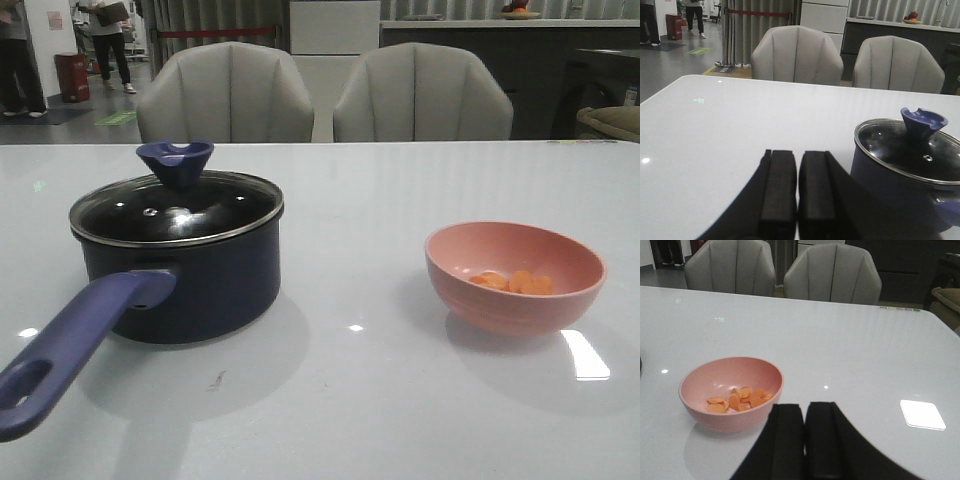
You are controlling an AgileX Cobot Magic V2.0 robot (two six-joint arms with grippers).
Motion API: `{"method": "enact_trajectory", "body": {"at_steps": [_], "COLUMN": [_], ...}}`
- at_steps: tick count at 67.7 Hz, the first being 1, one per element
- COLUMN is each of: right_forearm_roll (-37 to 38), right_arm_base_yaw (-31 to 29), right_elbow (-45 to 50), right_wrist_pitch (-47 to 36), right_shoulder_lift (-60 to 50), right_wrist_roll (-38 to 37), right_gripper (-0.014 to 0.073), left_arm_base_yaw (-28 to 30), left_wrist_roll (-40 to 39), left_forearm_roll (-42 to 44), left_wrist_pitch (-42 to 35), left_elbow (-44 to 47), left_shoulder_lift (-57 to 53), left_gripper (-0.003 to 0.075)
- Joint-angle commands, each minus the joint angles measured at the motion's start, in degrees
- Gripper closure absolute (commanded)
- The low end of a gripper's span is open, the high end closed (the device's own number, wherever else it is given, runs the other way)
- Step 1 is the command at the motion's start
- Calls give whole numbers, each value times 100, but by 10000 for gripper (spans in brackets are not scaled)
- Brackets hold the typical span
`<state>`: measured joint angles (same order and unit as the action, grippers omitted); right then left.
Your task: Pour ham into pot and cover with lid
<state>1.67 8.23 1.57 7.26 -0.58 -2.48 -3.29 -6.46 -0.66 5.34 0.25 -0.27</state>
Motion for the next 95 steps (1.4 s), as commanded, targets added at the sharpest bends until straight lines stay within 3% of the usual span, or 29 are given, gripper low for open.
{"method": "enact_trajectory", "body": {"at_steps": [1, 27, 40, 45, 59, 74, 95], "right_forearm_roll": [89, 89, 89, 89, 89, 89, 89], "right_arm_base_yaw": [-32, -32, -32, -32, -32, -32, -32], "right_elbow": [-33, -33, -33, -33, -33, -33, -33], "right_wrist_pitch": [-484, -484, -484, -484, -484, -484, -484], "right_shoulder_lift": [-111, -111, -111, -111, -111, -111, -111], "right_wrist_roll": [6, 6, 6, 6, 6, 6, 6], "right_gripper": [444, 444, 444, 444, 444, 444, 444], "left_arm_base_yaw": [4, 4, 4, 4, 4, 4, 4], "left_wrist_roll": [-38, -38, -38, -38, -38, -38, -38], "left_forearm_roll": [-37, -22, -168, -168, -9, 30, 0], "left_wrist_pitch": [-455, -534, -2050, -2255, -1320, 413, 428], "left_elbow": [119, 119, 94, -62, -1162, -2418, -2388], "left_shoulder_lift": [-114, -114, -114, -86, 275, 1151, 1621], "left_gripper": [586, 586, 586, 586, 586, 586, 586]}}
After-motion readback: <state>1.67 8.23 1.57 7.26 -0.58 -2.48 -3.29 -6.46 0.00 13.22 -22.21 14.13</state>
